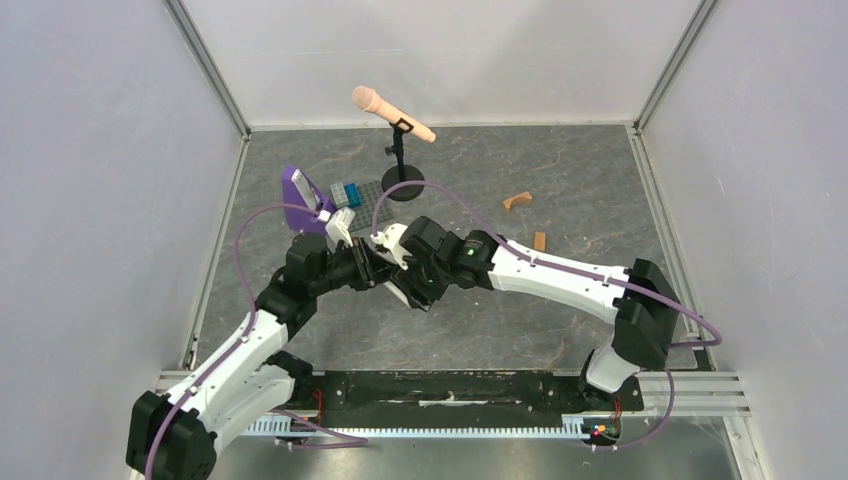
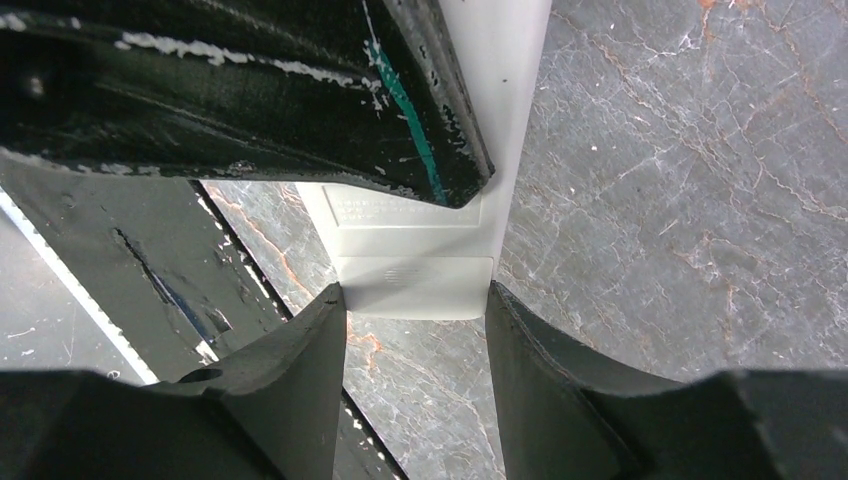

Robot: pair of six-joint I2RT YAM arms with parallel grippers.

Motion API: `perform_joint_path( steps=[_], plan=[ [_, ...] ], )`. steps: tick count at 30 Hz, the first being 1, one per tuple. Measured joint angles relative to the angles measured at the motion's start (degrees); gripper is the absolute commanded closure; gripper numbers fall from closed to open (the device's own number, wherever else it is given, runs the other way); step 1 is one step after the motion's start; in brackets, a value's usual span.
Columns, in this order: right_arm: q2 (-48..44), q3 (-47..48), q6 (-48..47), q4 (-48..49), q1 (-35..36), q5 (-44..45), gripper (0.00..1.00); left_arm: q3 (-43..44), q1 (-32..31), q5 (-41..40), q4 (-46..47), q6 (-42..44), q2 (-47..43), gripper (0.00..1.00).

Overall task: Load the batteries into the remote control
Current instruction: Load the battery cover into the remote control.

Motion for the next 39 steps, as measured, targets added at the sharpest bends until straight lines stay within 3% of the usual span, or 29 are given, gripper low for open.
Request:
perform_joint_path(
  steps=[14,19,23,32,39],
  plan=[
    [0.00,2.73,0.48,-2.14,-0.66,0.13,0.38,2.40,1.92,1.20,-1.20,-2.51,2.19,0.98],
    [-0.04,4.33,1.64,-0.59,-0.94,0.26,0.17,2.47,2.49,3.37,-1.27,-4.37,3.69,0.98],
    [-0.39,4.90,1.99,0.17,-1.25,0.31,0.06,2.47,3.39,3.67,-1.25,-5.53,4.42,0.98],
    [-4.87,4.22,6.23,1.84,-3.58,0.09,0.02,2.47,5.14,4.11,-1.22,-8.09,5.27,0.98],
    [-23.37,-12.13,21.94,13.68,-8.48,0.50,0.02,2.97,6.03,4.48,-1.14,-12.63,4.20,0.98]
  ],
)
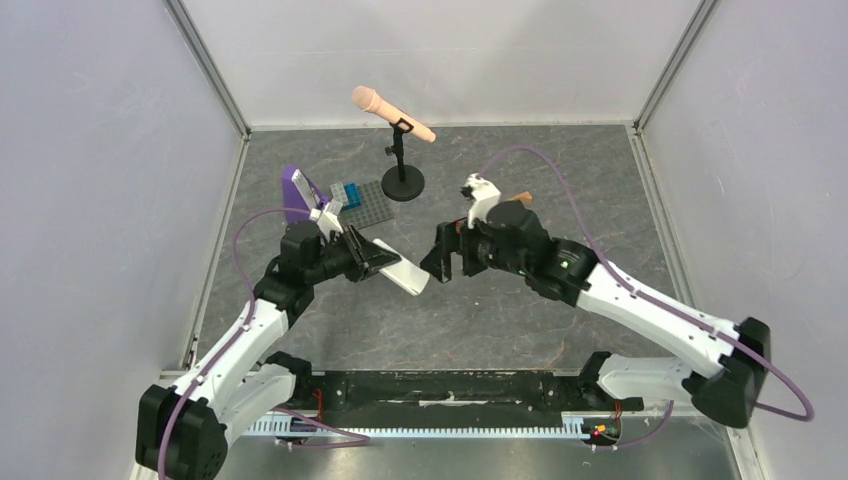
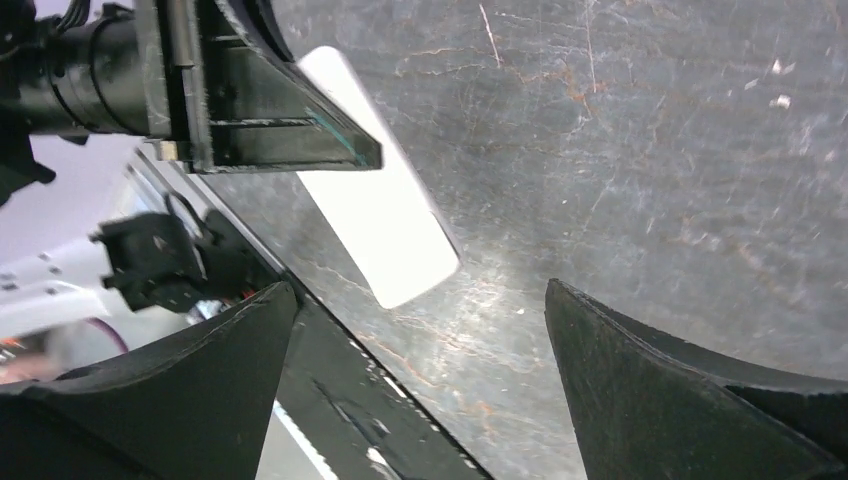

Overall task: Load the batteries into the remote control
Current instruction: Load the battery cover into the remote control.

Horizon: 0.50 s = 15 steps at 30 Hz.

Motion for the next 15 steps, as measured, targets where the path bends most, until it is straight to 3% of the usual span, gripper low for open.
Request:
perform_joint_path(
  steps=[4,9,15],
  plan=[
    [-6.27,-8.87,10.47,7.06,-0.81,0.87,0.02,2.03,0.13,0.07,0.44,-3.85,-1.14,0.98],
    [-6.86,-14.51,20.87,15.17,-0.81,0.81,0.02,3.61,0.24,0.17,2.75,-9.60,-2.80,0.98],
    [-7.26,-20.24,32.74,26.91,-0.87,-0.57,0.17,3.65,0.24,0.22,6.01,-17.14,-4.11,0.98]
  ],
)
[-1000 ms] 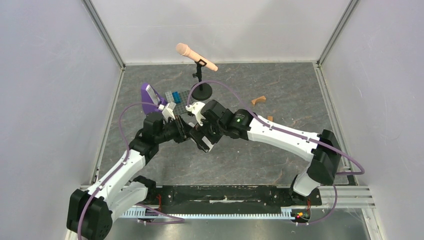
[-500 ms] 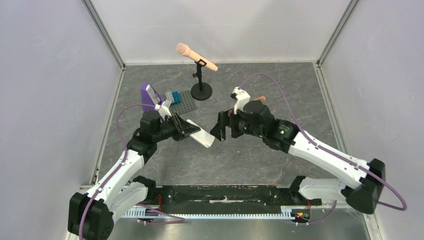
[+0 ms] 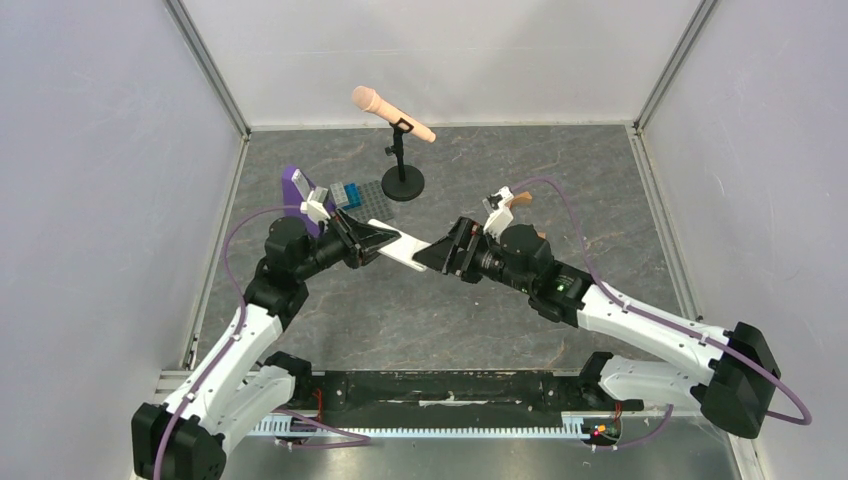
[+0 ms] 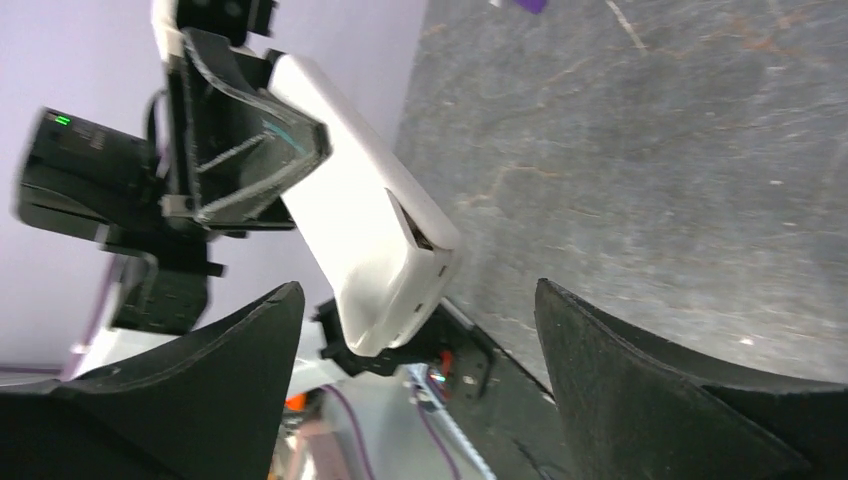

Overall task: Load the batteries into the remote control
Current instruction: Load the battery cover into the remote control.

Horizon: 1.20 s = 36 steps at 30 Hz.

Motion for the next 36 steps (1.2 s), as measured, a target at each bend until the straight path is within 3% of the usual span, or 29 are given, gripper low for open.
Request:
perform_joint_path(
  steps=[4,16,27,33,36],
  plan=[
    [0.11,-1.73,5.60,6.60,-0.07,-1.09,0.28,0.00,0.00,0.11,2.38,-3.61,-0.26,0.98],
    [-0.22,-7.65,14.93,19.12,-0.28,-1.49,0.47,-0.24,0.00,0.24,5.60,-6.82,-1.57,0.98],
    [-0.02,-8.11,17.05,23.74,-0.33,-2.10,0.69,-0.42,0.00,0.26,7.65,-7.96,-1.57,0.98],
    [0.33,-8.33,18.23,24.37,-0.44,-2.51,0.71,-0.76,0.09,0.28,8.24,-8.04,-1.57,0.98],
    [0.31,-9.01,18.47,25.75,-0.44,-2.51,0.77,-0.85,0.09,0.31,8.61,-8.07,-1.57,0.98]
  ],
)
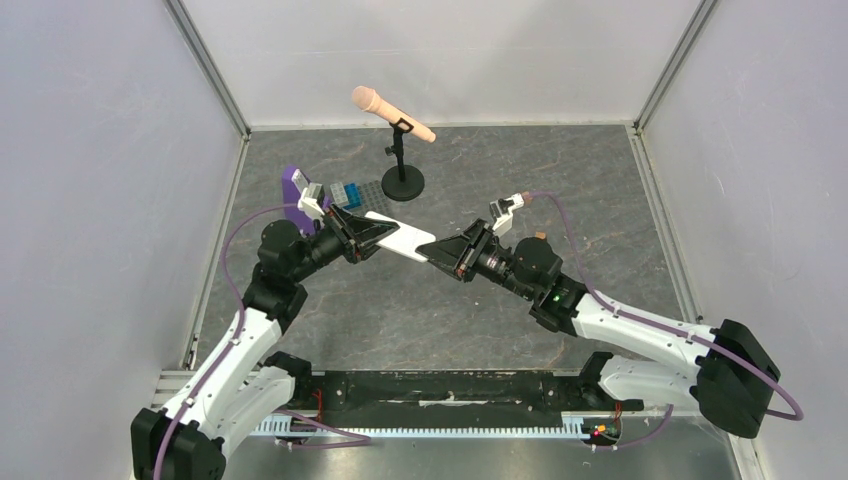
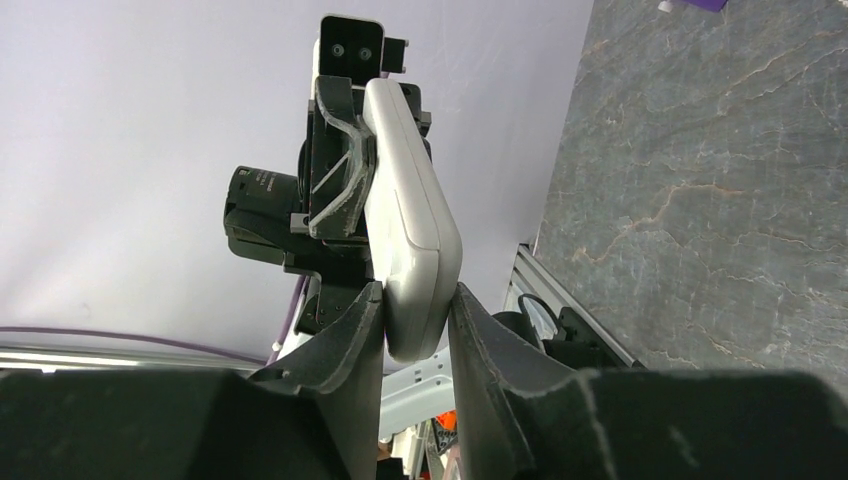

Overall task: Load the batteries into the remote control
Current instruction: Load the battery cover into the remote control.

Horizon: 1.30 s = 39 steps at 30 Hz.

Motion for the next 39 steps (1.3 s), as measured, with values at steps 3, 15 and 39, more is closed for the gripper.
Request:
perform_joint_path(
  steps=[3,15,39],
  plan=[
    [0.00,-0.61,0.28,1.09,0.00,0.00,0.89,-0.24,0.00,0.09,0.35,-0.39,0.00,0.98],
    [1.68,0.00,0.02,5.16,-0.24,-1.81,0.93,-0.37,0.79,1.73,5.51,0.24,0.07,0.98],
    [7.89,4.81,-3.76,5.60,-0.50,-6.27,0.24,1.16,-1.18,2.05,2.60,10.54,-2.32,0.98]
  ],
)
